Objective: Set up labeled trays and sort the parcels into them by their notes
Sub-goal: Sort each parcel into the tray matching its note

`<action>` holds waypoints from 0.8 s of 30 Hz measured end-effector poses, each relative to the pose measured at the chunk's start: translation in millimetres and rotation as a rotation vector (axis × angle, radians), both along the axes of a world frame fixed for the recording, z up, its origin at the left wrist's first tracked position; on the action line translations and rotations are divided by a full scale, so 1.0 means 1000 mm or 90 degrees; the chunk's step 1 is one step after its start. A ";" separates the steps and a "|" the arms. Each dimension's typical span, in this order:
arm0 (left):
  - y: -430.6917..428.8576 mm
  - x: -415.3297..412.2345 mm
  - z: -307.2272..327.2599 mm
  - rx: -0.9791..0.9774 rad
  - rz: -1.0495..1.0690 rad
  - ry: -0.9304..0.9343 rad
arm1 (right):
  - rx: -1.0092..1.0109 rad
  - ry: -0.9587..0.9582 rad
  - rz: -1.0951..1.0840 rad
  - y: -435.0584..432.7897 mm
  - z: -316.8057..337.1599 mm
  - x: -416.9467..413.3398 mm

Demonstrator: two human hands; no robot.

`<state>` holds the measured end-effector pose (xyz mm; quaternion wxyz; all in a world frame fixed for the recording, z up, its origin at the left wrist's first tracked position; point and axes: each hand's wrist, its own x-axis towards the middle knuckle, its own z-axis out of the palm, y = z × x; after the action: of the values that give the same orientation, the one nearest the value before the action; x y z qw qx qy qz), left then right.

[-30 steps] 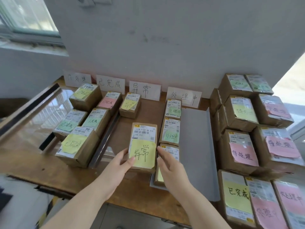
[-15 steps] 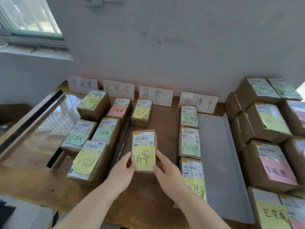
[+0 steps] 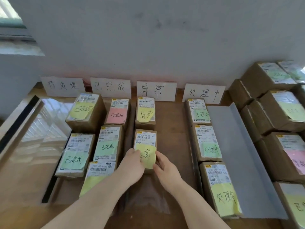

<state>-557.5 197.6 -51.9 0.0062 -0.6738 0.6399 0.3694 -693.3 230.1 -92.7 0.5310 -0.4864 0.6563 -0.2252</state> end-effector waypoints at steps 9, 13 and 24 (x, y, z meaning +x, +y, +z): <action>0.002 0.010 -0.003 -0.054 -0.175 -0.084 | -0.029 0.100 0.085 -0.010 0.006 0.009; 0.000 0.014 0.000 -0.143 -0.237 -0.134 | -0.077 0.206 0.150 -0.014 0.015 0.007; 0.019 0.002 0.030 -0.276 -0.245 -0.194 | -0.183 0.291 0.154 0.017 0.065 -0.014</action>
<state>-555.3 216.6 -22.3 0.0278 -0.5734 0.8112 0.1114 -707.1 246.9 -27.6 0.3184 -0.6694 0.6574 -0.1355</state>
